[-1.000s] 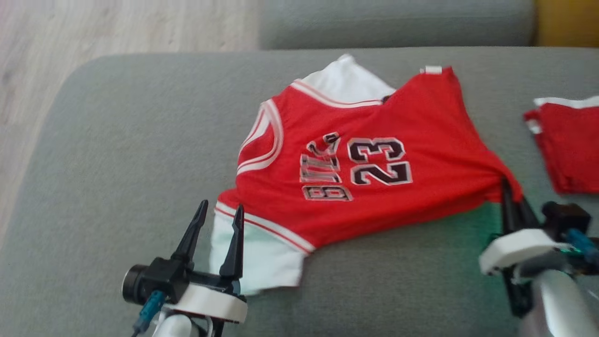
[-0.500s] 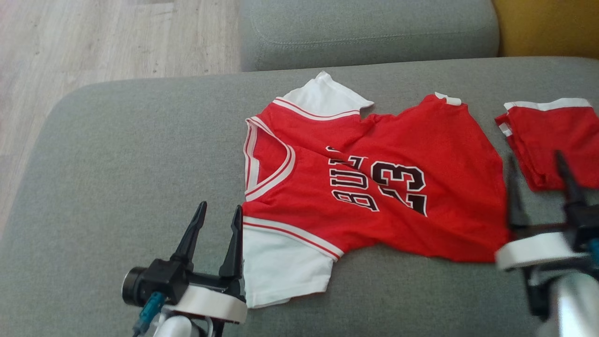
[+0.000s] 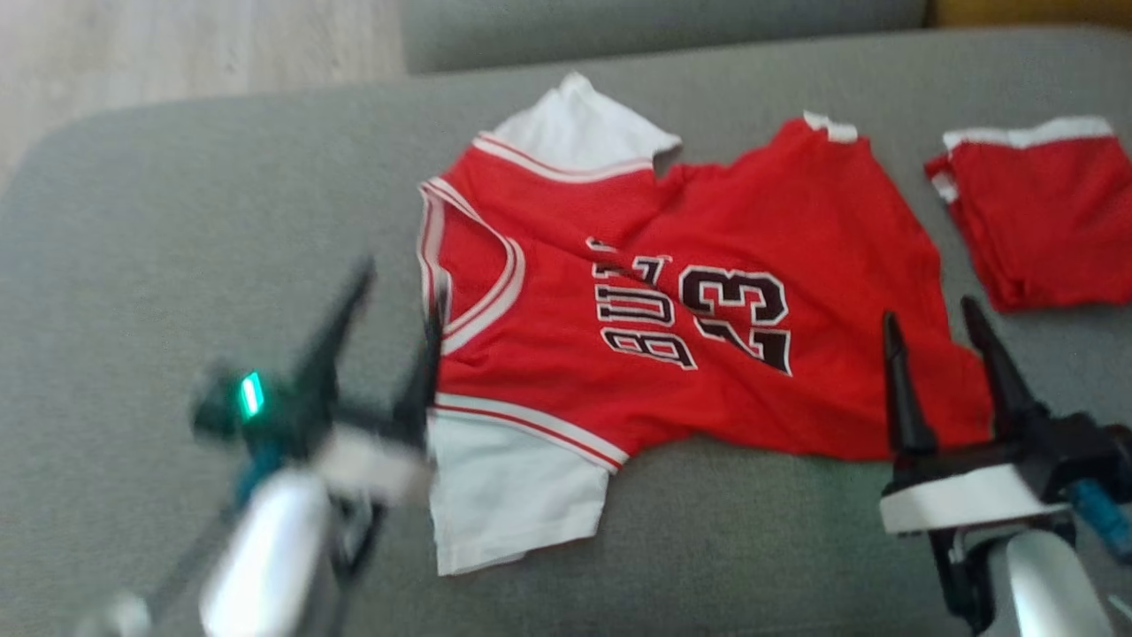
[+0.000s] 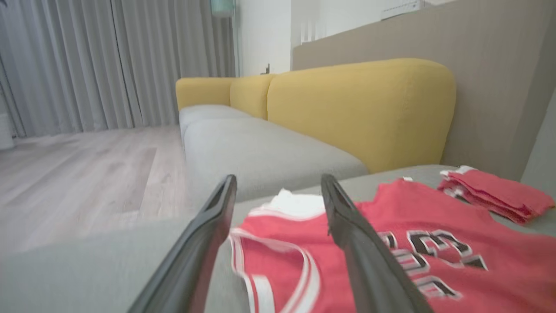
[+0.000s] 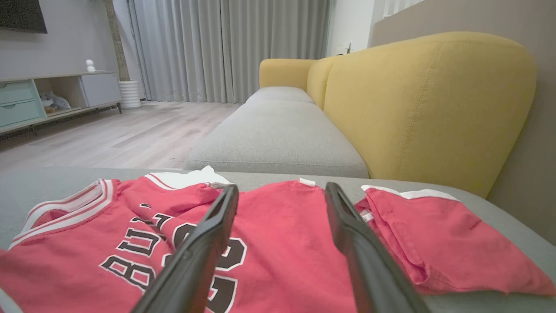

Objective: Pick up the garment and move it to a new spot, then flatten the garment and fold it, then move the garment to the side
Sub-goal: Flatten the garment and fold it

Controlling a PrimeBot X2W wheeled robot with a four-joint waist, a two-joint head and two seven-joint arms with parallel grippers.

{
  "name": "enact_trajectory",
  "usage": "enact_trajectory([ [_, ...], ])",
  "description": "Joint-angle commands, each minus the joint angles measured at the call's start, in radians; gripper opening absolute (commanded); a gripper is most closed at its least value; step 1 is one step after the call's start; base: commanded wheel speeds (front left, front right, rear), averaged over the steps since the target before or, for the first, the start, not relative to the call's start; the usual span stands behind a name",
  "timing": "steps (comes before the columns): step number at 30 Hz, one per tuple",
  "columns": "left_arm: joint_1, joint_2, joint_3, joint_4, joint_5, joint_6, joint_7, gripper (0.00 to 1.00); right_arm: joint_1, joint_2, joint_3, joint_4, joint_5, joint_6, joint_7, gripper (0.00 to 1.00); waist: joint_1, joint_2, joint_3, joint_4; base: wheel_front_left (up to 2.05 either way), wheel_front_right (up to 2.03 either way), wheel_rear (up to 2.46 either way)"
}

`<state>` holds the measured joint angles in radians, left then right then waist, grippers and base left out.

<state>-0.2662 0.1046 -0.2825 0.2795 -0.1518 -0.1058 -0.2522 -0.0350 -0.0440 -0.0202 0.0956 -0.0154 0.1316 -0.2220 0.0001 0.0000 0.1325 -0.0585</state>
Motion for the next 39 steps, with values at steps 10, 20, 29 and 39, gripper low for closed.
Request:
enact_trajectory([
  [10,-0.622,0.254,-0.225,0.248,-0.250,-0.024,0.336,1.00,-0.145,-0.006,0.054,-0.031,0.067,-0.001,-0.035,1.00,-0.0001,0.0000,0.235,-0.141,0.00,0.00,0.00],
  [20,-0.818,0.438,-0.507,0.369,-0.558,-0.025,0.608,1.00,-0.181,-0.006,0.091,-0.051,0.120,-0.001,-0.039,1.00,-0.0001,0.0000,0.323,-0.223,0.00,0.00,0.00],
  [29,-0.862,0.483,-0.616,0.437,-0.630,-0.025,0.610,0.42,-0.178,-0.006,0.098,-0.061,0.131,-0.001,-0.040,1.00,-0.0001,0.0000,0.338,-0.229,0.00,0.00,0.00],
  [39,-0.972,0.482,-0.617,0.545,-0.571,0.011,0.274,0.00,-0.185,-0.006,0.101,-0.063,0.111,-0.001,-0.040,1.00,-0.0001,0.0000,0.345,-0.222,0.00,0.00,0.00],
])
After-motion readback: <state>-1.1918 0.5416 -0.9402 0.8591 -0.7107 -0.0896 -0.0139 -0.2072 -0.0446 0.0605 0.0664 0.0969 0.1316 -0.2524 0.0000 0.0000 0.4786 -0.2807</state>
